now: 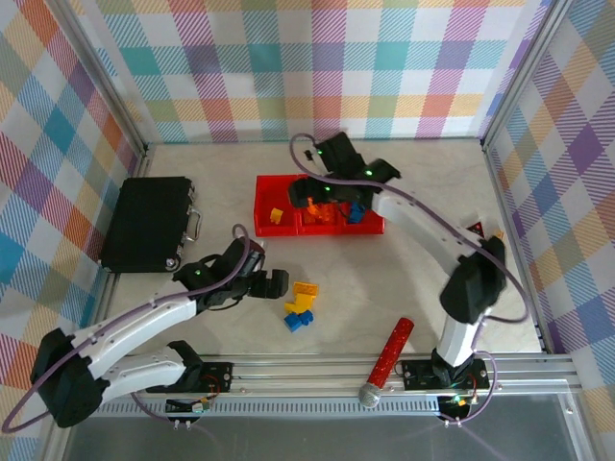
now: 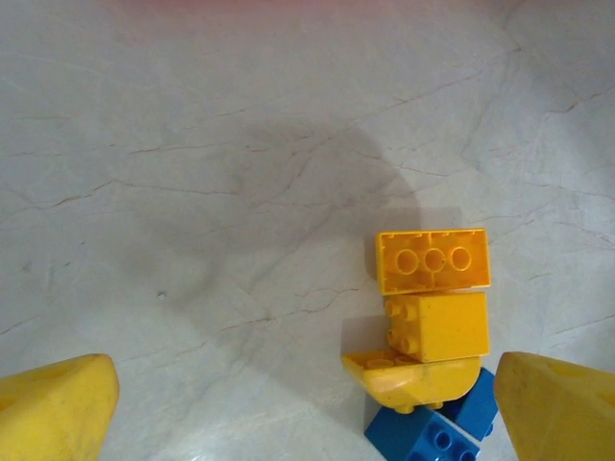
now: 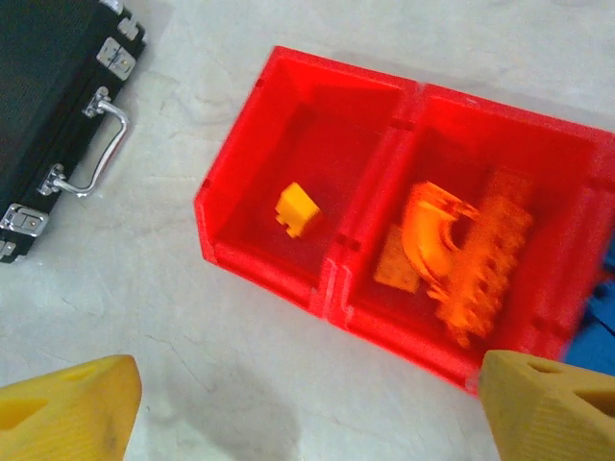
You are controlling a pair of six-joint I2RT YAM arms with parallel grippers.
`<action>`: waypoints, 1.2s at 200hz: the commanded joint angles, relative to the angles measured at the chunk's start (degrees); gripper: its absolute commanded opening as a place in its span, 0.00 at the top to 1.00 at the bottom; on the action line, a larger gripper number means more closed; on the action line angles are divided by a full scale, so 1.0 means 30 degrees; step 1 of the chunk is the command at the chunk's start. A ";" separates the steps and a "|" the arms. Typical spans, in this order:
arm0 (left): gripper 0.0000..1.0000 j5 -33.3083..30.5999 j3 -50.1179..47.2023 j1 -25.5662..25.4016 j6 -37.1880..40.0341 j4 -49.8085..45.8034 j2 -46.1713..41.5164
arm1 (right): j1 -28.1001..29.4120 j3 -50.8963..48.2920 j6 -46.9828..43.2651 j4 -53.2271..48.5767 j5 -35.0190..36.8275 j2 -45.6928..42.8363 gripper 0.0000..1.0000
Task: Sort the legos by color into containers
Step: Pick up the lego from the middle-left of the table.
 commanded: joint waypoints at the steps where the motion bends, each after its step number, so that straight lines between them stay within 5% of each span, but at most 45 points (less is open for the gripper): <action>1: 0.00 0.0277 0.1290 -0.0372 0.0393 -0.0144 0.1262 | -0.0525 -0.2817 0.1223 0.1163 0.0564 -0.1846 0.05; 100: 0.00 -0.1284 0.6210 -0.2643 -0.1127 -0.1752 0.8480 | -0.3819 -0.9061 0.1279 0.0354 0.2914 -1.0213 0.01; 161: 0.03 -0.1445 0.8152 -0.3073 -0.1535 -0.3079 1.2444 | -0.4007 -1.0296 0.0980 0.0247 0.2277 -1.0634 0.01; 240: 0.05 -0.0652 0.8290 -0.3340 -0.1904 -0.1728 1.3814 | -0.4037 -1.0858 0.1009 0.0333 0.2028 -1.0805 0.01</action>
